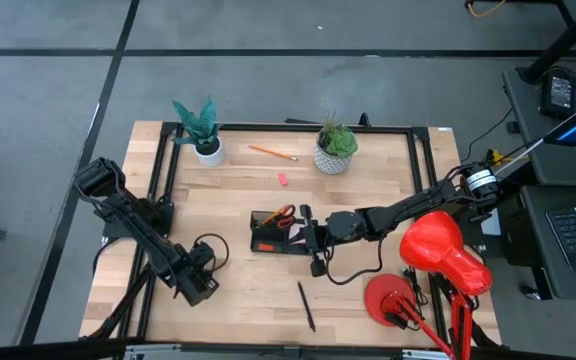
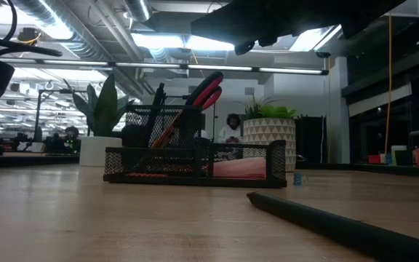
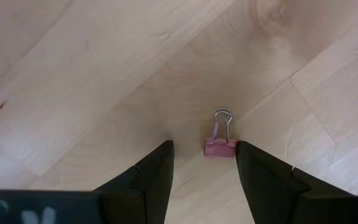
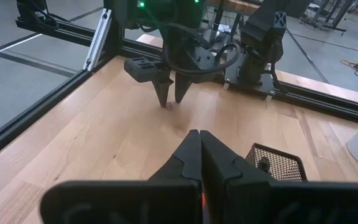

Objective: Pick and place office supplies into organizer
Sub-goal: Put the pink binder clip into the desk organizer

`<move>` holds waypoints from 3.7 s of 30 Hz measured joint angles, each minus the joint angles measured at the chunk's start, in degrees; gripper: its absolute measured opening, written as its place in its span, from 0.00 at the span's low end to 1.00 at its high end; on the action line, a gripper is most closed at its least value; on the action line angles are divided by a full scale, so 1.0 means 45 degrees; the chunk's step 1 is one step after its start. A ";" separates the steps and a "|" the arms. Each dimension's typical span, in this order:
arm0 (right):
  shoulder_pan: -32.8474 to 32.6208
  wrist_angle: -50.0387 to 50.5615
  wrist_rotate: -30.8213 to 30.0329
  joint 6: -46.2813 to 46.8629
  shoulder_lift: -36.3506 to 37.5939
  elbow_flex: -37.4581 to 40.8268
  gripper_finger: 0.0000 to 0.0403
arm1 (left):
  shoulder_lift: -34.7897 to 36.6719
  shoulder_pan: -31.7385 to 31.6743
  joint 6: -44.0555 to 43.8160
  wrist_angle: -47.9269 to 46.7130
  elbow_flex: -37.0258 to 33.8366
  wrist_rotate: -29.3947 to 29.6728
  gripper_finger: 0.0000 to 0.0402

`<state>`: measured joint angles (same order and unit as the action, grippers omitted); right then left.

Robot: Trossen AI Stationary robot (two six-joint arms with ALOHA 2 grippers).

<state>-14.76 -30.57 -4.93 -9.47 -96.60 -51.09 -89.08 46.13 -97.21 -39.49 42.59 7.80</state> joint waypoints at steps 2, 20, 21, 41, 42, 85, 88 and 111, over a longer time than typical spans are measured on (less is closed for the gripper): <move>0.0000 0.0001 0.0000 0.0000 0.0000 0.0000 0.00 | 0.0000 -0.0062 0.0002 0.0025 -0.0007 -0.0030 0.42; 0.0002 -0.0004 -0.0005 0.0031 0.0000 0.0000 0.00 | -0.0024 -0.0223 0.0350 0.0103 -0.0024 -0.0069 0.22; 0.0005 -0.0004 -0.0005 0.0034 0.0000 0.0000 0.00 | -0.0026 -0.0223 0.0350 0.0112 -0.0024 -0.0060 0.21; -0.0011 0.0031 -0.0010 0.1137 0.0000 0.0000 0.00 | 0.0223 -0.0182 0.4596 0.0419 0.0296 0.1263 0.13; -0.0029 0.0085 -0.0010 0.1262 0.0005 0.0000 0.00 | 0.0285 -0.0184 0.5068 0.0366 0.0358 0.1539 0.13; -0.1179 -0.2879 -0.1278 0.1944 0.6169 0.7704 0.00 | 0.0306 -0.5222 1.3958 0.7801 0.1112 0.4455 0.13; -0.1180 -0.2848 -0.1341 0.2086 0.6178 0.7781 0.00 | 0.0306 -0.5235 1.3383 0.7097 0.1112 0.4383 0.13; -0.0640 -0.2815 -0.1409 0.1755 0.6173 0.7839 0.00 | -0.1030 -0.5300 1.0862 0.5587 0.1112 0.4916 0.13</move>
<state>-17.65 -43.24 -11.27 -1.58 -68.82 -15.81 -93.71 22.27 -48.33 -14.35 47.59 29.92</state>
